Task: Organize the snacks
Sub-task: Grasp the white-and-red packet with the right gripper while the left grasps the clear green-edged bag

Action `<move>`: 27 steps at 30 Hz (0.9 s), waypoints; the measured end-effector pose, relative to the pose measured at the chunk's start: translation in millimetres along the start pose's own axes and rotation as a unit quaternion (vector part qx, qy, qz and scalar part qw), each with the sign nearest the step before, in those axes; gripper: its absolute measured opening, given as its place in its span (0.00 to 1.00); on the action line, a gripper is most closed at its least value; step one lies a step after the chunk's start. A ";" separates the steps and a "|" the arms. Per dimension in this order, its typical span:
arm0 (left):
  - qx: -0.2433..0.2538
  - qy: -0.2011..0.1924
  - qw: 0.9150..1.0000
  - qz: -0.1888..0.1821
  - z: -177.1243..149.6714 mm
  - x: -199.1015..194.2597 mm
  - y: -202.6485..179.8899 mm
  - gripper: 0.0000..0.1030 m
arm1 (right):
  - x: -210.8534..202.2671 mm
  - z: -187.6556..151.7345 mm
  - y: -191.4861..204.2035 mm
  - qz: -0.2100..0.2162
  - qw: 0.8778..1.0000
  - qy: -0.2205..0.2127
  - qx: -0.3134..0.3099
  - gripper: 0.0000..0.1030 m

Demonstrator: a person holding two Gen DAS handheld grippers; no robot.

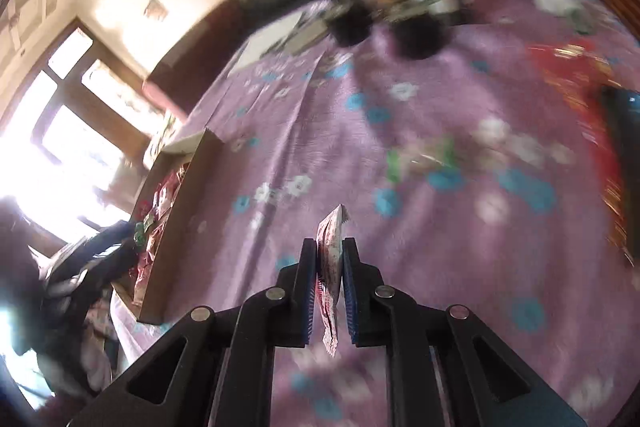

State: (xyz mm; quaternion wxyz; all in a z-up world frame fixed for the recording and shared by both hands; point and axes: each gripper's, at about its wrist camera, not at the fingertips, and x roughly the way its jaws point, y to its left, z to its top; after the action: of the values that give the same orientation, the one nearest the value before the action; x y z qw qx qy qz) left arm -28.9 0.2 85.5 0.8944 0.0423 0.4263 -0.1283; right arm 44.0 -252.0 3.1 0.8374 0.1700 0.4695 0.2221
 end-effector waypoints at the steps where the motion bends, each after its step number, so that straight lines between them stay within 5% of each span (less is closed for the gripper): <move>1: 0.015 0.001 1.000 -0.001 4.9 7.7 -9.9 0.59 | -9.4 -6.6 -7.3 -0.016 1.000 -0.018 0.007 0.13; 3: 0.047 -0.004 0.999 -0.006 15.5 23.1 -30.0 0.59 | -20.3 -13.4 -24.8 -0.037 0.998 -0.047 0.027 0.13; 9: 0.136 -0.006 0.991 -0.006 48.5 80.9 -84.9 0.59 | -17.3 -22.7 -70.5 -0.011 0.993 -0.069 0.094 0.13; 17: 0.172 0.020 0.985 -0.013 67.3 145.7 -117.2 0.59 | -31.0 -25.9 -77.0 -0.019 0.992 -0.094 0.082 0.13; 27: 0.194 0.045 0.979 -0.054 60.5 174.8 -135.7 0.67 | -30.2 -26.9 -75.3 -0.040 0.992 -0.093 0.071 0.20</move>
State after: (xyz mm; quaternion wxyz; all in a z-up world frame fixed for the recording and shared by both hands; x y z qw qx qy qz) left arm 86.0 -175.5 -6.8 0.8409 0.1974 0.4349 -0.2546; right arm 22.9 -329.6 -26.1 0.8714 0.2306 0.4104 0.1378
